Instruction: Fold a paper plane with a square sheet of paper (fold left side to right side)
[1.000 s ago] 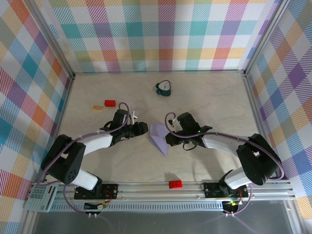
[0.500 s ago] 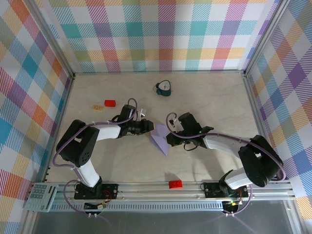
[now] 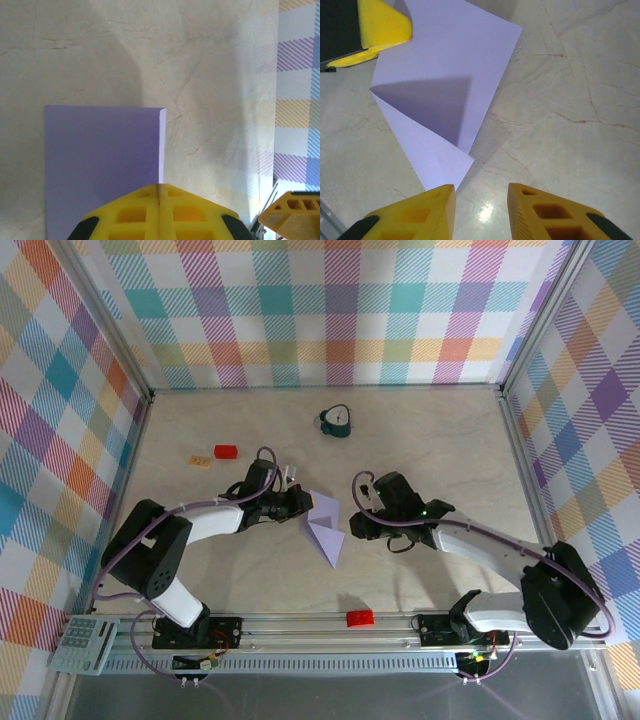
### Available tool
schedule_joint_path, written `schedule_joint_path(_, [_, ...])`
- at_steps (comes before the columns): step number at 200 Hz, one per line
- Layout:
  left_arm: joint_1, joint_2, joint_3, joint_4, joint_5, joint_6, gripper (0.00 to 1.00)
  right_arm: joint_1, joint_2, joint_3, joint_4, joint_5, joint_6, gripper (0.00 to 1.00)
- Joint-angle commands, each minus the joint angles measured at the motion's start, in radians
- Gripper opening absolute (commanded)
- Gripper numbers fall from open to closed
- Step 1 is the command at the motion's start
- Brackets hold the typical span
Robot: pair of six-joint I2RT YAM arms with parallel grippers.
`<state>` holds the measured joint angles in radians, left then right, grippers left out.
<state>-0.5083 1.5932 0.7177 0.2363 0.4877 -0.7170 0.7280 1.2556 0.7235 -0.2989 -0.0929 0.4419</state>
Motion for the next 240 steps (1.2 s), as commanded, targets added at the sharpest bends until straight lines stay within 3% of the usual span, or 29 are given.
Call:
schedule_joint_path(1, [-0.021, -0.047, -0.036, 0.009, -0.084, -0.085, 0.04, 0.110, -0.030, 0.030, -0.090, 0.160, 0.060, 0.36])
schedule_joint_path(42, [-0.041, -0.056, -0.058, 0.064, -0.126, -0.155, 0.03, 0.355, 0.102, 0.106, -0.131, 0.431, 0.131, 0.42])
schedule_joint_path(65, [-0.053, -0.046, -0.060, 0.102, -0.131, -0.193, 0.03, 0.415, 0.232, 0.166, -0.129, 0.479, 0.135, 0.48])
schedule_joint_path(181, [-0.067, -0.035, -0.057, 0.112, -0.138, -0.222, 0.02, 0.432, 0.422, 0.275, -0.106, 0.558, 0.056, 0.48])
schedule_joint_path(240, [-0.067, -0.038, -0.050, 0.096, -0.136, -0.211, 0.03, 0.432, 0.454, 0.284, -0.096, 0.559, 0.062, 0.37])
